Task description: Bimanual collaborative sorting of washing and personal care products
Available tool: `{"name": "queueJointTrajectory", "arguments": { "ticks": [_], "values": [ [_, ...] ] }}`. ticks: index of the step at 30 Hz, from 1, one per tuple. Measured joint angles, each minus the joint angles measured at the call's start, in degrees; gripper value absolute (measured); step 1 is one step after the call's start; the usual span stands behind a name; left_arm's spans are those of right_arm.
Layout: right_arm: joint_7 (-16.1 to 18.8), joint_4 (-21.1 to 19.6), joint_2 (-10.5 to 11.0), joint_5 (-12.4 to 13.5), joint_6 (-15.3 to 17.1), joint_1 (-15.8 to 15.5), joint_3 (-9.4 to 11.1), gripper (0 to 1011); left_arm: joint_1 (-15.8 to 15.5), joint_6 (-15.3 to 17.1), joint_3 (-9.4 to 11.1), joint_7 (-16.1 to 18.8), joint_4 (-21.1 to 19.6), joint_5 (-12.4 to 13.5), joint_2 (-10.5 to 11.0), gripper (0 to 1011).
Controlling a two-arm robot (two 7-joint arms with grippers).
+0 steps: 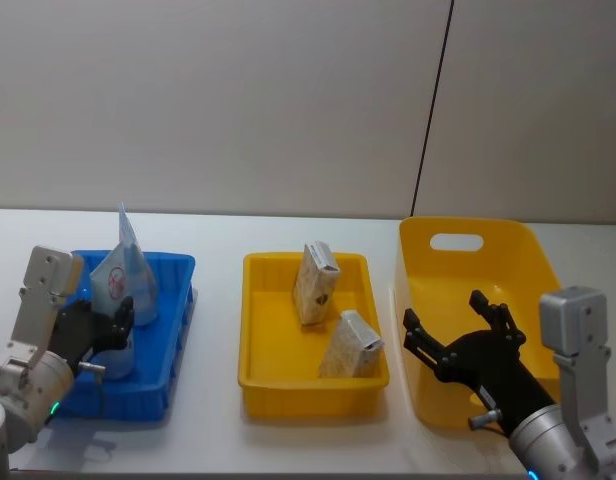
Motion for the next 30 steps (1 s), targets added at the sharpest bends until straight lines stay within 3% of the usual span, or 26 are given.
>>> {"name": "queueJointTrajectory", "arguments": {
  "ticks": [17, 30],
  "values": [
    [0.0, 0.0, 0.0, 0.0, 0.0, 0.0, 0.0, 1000, 1.4, 0.6, -1.1, 0.1, -3.4, 0.5, 0.2, 272],
    [0.0, 0.0, 0.0, 0.0, 0.0, 0.0, 0.0, 1000, 5.6, 0.0, -3.5, -0.8, -12.0, -0.4, 2.2, 269]
  ]
}}
